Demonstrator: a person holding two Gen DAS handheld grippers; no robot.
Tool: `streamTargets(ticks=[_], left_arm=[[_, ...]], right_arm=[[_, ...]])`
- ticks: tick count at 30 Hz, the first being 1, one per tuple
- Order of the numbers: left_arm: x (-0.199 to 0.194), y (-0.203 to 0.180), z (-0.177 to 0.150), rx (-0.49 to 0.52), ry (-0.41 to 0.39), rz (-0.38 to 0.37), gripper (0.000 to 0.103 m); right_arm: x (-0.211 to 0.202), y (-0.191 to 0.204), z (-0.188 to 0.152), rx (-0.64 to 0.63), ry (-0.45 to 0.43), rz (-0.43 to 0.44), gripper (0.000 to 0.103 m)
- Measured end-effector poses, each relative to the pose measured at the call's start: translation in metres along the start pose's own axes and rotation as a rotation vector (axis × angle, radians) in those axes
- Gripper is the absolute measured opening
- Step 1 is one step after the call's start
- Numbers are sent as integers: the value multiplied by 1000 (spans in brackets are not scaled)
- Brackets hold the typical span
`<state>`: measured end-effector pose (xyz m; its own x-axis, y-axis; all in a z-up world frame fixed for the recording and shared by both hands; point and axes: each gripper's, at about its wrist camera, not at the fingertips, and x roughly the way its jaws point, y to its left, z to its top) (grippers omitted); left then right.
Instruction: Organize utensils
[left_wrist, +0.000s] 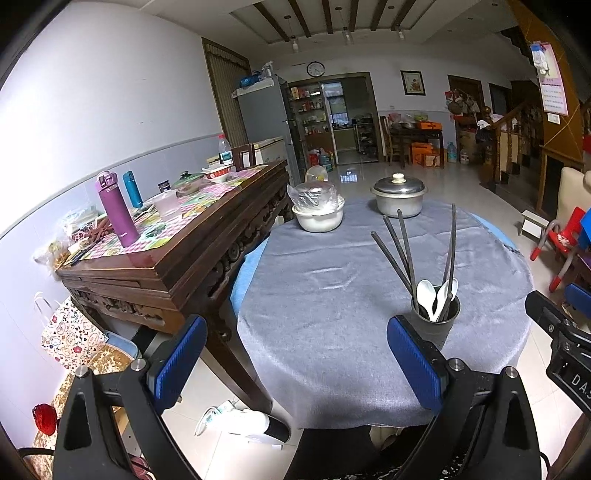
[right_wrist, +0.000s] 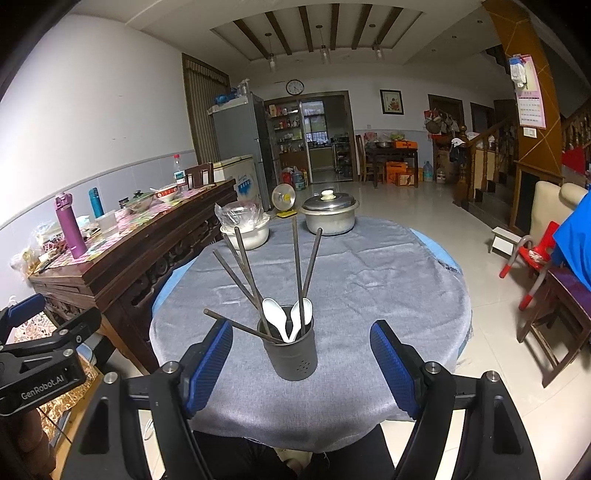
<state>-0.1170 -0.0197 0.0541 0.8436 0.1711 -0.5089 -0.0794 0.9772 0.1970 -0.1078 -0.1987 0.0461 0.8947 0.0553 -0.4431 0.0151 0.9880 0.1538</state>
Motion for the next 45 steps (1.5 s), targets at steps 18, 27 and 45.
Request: streamTargets(ticks=[18,27,45], left_arm=[[0,1,0,-6,0,0,98],[1,4,-2,-15,2,4,98],[3,4,-5,-10,1,2,98]], right_arm=[[1,-1,-3,-3,1,-4,80],[2,-3,-5,-5,5,-8,80],[-1,-7,-5,-16,-2,-12,80]])
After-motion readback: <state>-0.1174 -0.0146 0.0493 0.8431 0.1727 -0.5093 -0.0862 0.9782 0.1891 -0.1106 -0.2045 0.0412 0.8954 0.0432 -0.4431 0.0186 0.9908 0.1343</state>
